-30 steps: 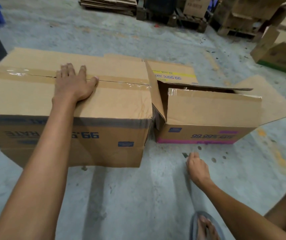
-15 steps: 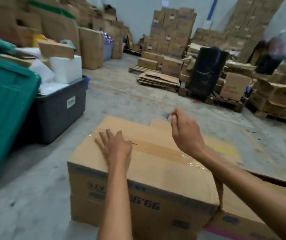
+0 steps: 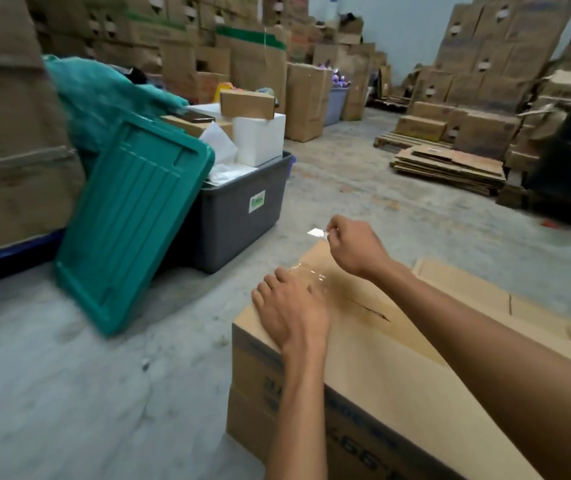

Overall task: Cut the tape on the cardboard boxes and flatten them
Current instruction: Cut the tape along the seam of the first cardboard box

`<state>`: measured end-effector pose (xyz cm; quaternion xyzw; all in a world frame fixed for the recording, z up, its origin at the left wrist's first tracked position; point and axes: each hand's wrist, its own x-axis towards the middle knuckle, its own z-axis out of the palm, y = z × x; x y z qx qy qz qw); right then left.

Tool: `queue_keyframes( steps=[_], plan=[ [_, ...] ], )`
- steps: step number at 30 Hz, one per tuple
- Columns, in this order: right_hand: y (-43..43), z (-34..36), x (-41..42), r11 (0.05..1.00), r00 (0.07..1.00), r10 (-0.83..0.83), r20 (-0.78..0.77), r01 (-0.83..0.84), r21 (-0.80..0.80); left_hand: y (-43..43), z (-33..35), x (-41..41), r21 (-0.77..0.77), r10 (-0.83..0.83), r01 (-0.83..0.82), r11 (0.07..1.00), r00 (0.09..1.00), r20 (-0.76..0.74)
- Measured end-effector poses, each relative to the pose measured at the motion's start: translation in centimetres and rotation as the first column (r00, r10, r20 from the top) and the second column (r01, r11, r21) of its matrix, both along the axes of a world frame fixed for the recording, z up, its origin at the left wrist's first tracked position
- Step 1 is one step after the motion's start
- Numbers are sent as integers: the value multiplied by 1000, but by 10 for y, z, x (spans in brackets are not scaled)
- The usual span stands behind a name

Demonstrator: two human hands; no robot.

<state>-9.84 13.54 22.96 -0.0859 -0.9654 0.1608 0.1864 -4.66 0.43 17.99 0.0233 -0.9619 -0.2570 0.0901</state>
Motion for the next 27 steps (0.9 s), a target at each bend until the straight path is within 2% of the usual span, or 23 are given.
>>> queue_keyframes(
  steps=[2,4,6,9,17,24,27],
  plan=[
    [13,-5,-6,1000,1000,8,8,-8,-29,-4,2,-5,55,-20,20,998,1000,2],
    [24,-11,-14,999,999,18,42,-16,-52,-8,4,-6,64,37,-38,997,999,15],
    [27,-21,-22,995,997,49,62,-43,-93,-11,5,1,-36,143,-143,989,989,20],
    [22,-28,-30,985,994,99,41,-92,-149,-9,4,13,-107,175,-178,978,984,-39],
    [11,-12,-26,973,983,180,31,-173,-156,-20,-3,10,-59,178,-191,980,967,-180],
    [2,1,-12,931,950,312,25,-300,-209,-25,0,14,-24,212,-220,975,958,-193],
    [-14,3,-8,914,918,388,83,-371,-165,-28,3,18,15,231,-232,973,956,-184]
  ],
)
